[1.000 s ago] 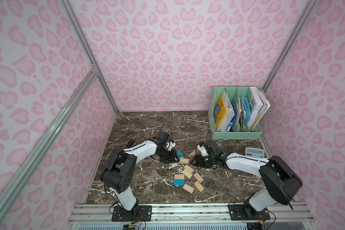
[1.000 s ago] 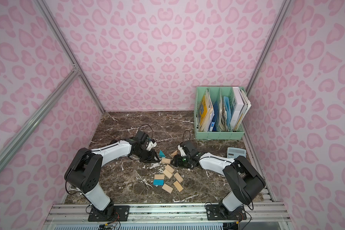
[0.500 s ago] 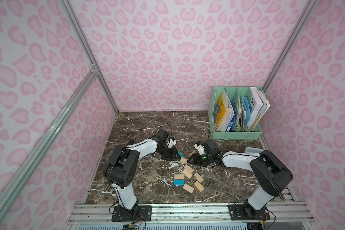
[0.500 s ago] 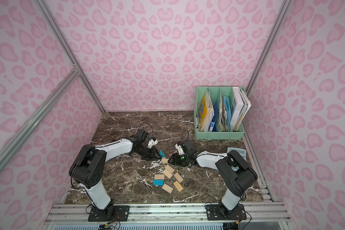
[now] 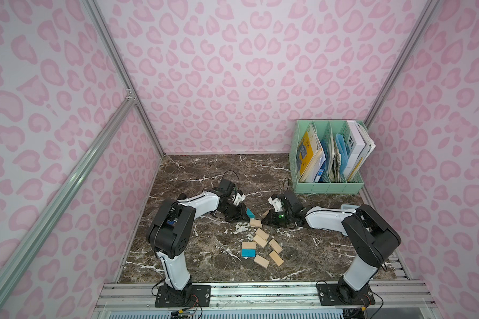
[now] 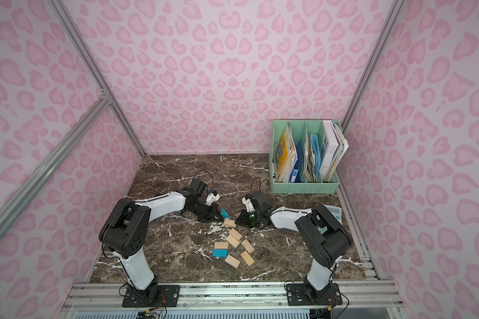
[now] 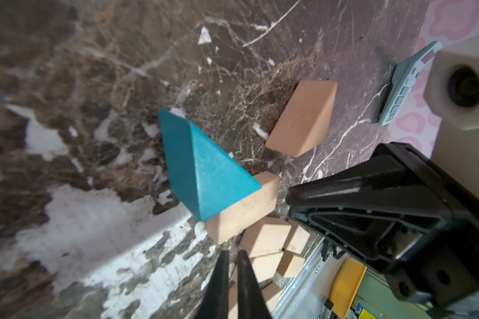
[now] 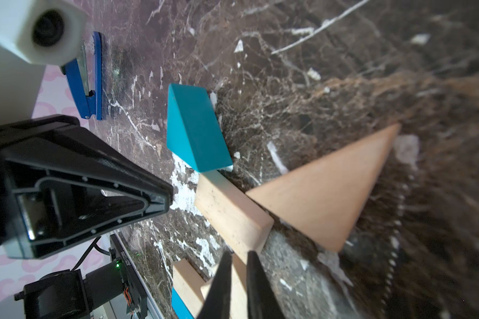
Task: Assemble a carrot with building blocks
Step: Assemble the building block at the center of the board.
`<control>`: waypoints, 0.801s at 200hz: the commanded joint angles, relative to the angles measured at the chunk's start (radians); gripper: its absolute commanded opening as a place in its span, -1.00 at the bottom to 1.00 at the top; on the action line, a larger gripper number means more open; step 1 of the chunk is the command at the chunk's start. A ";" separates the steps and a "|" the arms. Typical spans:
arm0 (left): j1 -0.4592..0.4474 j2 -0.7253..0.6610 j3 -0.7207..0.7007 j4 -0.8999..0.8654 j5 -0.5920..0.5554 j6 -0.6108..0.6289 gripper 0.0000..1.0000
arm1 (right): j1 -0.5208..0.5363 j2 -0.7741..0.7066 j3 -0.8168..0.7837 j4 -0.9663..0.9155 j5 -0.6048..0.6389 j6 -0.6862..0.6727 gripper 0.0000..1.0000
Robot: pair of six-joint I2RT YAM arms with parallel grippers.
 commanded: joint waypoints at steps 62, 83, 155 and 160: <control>0.003 0.021 0.009 -0.060 -0.016 0.050 -1.00 | 0.000 0.019 0.022 -0.074 0.019 -0.012 -1.00; 0.003 0.026 0.011 -0.060 -0.022 0.053 -1.00 | 0.000 0.019 0.016 -0.075 0.020 -0.011 -1.00; 0.005 0.048 0.035 -0.067 -0.032 0.064 -1.00 | 0.000 0.038 0.019 -0.070 0.020 -0.009 -1.00; 0.005 0.050 0.038 -0.069 -0.032 0.064 -1.00 | 0.001 0.040 0.020 -0.069 0.020 -0.009 -1.00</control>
